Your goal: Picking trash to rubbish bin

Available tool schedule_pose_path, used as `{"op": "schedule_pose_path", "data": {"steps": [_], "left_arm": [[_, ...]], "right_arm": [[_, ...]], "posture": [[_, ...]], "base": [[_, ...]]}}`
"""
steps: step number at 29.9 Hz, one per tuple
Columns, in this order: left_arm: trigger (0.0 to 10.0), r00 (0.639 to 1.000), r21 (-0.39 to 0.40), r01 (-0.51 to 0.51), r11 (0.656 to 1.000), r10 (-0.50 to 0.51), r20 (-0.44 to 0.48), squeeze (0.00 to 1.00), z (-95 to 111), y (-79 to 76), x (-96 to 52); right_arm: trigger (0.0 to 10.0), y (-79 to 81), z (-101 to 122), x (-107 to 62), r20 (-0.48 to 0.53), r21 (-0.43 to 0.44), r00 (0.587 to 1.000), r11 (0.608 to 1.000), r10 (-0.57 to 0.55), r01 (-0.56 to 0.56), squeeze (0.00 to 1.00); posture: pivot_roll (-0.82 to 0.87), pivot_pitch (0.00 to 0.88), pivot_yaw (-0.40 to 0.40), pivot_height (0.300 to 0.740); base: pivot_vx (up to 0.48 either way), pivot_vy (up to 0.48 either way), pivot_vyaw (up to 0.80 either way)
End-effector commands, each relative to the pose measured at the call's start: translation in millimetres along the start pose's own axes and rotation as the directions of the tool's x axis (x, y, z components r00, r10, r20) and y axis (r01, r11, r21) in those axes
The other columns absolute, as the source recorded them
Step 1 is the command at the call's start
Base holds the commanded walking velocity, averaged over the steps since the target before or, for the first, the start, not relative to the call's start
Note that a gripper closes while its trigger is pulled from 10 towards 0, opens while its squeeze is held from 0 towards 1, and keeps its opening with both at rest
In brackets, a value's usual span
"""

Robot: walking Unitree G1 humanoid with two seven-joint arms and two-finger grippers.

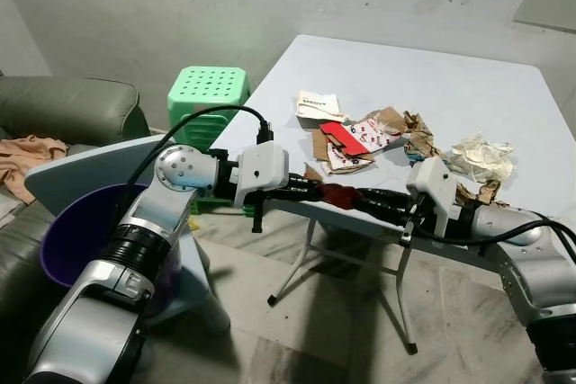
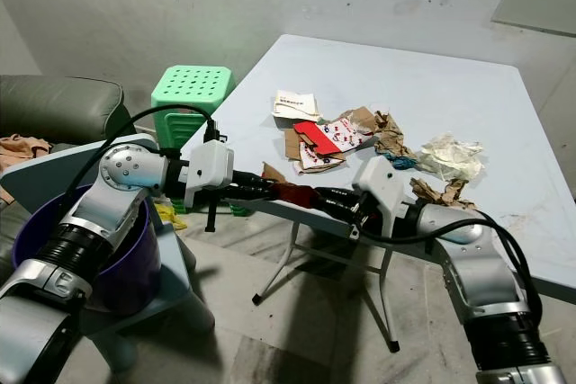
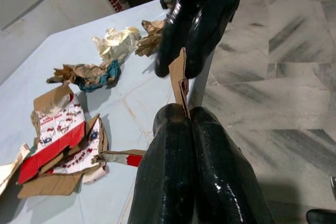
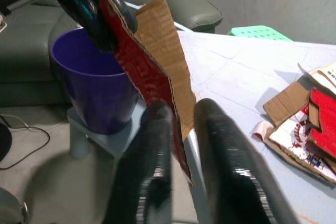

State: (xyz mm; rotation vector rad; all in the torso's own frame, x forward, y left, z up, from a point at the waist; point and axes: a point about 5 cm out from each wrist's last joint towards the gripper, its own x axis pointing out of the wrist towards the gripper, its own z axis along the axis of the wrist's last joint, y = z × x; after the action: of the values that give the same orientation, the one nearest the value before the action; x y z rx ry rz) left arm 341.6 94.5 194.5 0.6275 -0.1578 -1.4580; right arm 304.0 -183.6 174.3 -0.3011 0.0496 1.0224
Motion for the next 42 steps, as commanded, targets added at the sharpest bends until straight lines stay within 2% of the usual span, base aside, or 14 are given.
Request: {"op": "schedule_pose_path", "data": {"steps": [1, 9, 16, 27, 28, 31, 35, 36, 37, 40, 41, 42], "left_arm": [[10.0, 1.000, 0.024, -0.008, 1.000, 0.008, -0.021, 0.00, 3.1, 5.3, -2.2], [10.0, 1.000, 0.018, -0.021, 1.000, 0.022, -0.015, 0.00, 3.1, 5.9, -2.8], [10.0, 0.996, -0.009, -0.085, 0.996, 0.085, -0.003, 0.00, 1.7, 9.1, -6.5], [10.0, 0.965, -0.074, -0.259, 0.963, 0.261, 0.018, 0.00, -4.2, 11.8, -18.6], [10.0, 0.951, -0.103, -0.304, 0.947, 0.308, 0.027, 0.00, -5.3, 12.6, -20.4], [10.0, 0.937, -0.122, -0.342, 0.932, 0.348, 0.033, 0.00, -6.4, 12.6, -21.7], [10.0, 0.897, -0.168, -0.429, 0.888, 0.441, 0.042, 0.00, -9.1, 13.3, -24.2], [10.0, 0.870, -0.198, -0.473, 0.858, 0.491, 0.047, 0.00, -10.4, 13.6, -25.4], [10.0, 0.858, -0.213, -0.490, 0.845, 0.511, 0.051, 0.00, -10.8, 13.2, -25.6], [10.0, 0.841, -0.223, -0.516, 0.827, 0.539, 0.054, 0.00, -11.9, 11.9, -25.5], [10.0, 0.822, -0.233, -0.543, 0.807, 0.568, 0.050, 0.00, -13.2, 11.7, -25.7], [10.0, 0.778, -0.272, -0.593, 0.758, 0.626, 0.048, 0.00, -15.7, 12.0, -26.5]], "right_arm": [[10.0, -1.6, 9.5, -0.1, 0.027, -0.023, 1.000, 1.000, 0.008, -0.007, 1.00], [10.0, -0.2, 8.7, -0.6, 0.034, -0.013, 0.999, 1.000, 0.007, -0.007, 1.00], [10.0, -1.7, 6.9, 0.1, 0.048, 0.002, 0.998, 1.000, -0.029, 0.029, 1.00], [10.0, -6.7, 1.2, -1.5, 0.102, 0.061, 0.979, 0.983, -0.178, 0.173, 1.00], [10.0, -9.0, 0.6, -1.7, 0.116, 0.077, 0.968, 0.974, -0.223, 0.215, 1.00], [10.0, -11.2, -0.1, -2.2, 0.127, 0.091, 0.956, 0.962, -0.266, 0.256, 1.00], [10.0, -15.5, -1.7, -3.3, 0.145, 0.111, 0.921, 0.931, -0.361, 0.348, 1.00], [10.0, -16.6, -3.7, -3.8, 0.149, 0.132, 0.901, 0.911, -0.407, 0.390, 1.00], [10.0, -16.9, -4.6, -4.0, 0.151, 0.142, 0.891, 0.902, -0.427, 0.408, 1.00], [10.0, -16.9, -6.0, -3.5, 0.159, 0.162, 0.878, 0.889, -0.451, 0.428, 1.00], [10.0, -17.2, -7.1, -3.3, 0.160, 0.169, 0.865, 0.876, -0.476, 0.451, 1.00], [10.0, -17.5, -8.9, -2.2, 0.166, 0.190, 0.842, 0.855, -0.513, 0.483, 1.00]], "posture": [[0.03, 0.074, -0.002, 0.740], [0.03, 0.069, -0.006, 0.740], [0.02, 0.056, -0.008, 0.740], [0.03, 0.036, -0.012, 0.740], [0.03, 0.026, -0.014, 0.740], [0.03, 0.021, -0.014, 0.740], [0.03, 0.005, -0.017, 0.740], [0.03, 0.004, -0.021, 0.740], [0.03, 0.004, -0.021, 0.740], [0.03, 0.000, -0.022, 0.740], [0.03, 0.000, -0.021, 0.740], [0.03, 0.000, -0.021, 0.740]], "base": [[0.000, 0.000, 0.00], [0.000, 0.000, 0.00], [0.000, 0.000, 0.00], [0.000, 0.000, 0.00], [0.000, 0.000, 0.00], [0.000, 0.000, 0.00], [0.000, 0.000, 0.00], [0.000, 0.000, 0.00], [0.000, 0.000, 0.00], [0.000, 0.000, 0.00], [0.000, 0.000, 0.00], [0.000, 0.000, 0.00]]}}
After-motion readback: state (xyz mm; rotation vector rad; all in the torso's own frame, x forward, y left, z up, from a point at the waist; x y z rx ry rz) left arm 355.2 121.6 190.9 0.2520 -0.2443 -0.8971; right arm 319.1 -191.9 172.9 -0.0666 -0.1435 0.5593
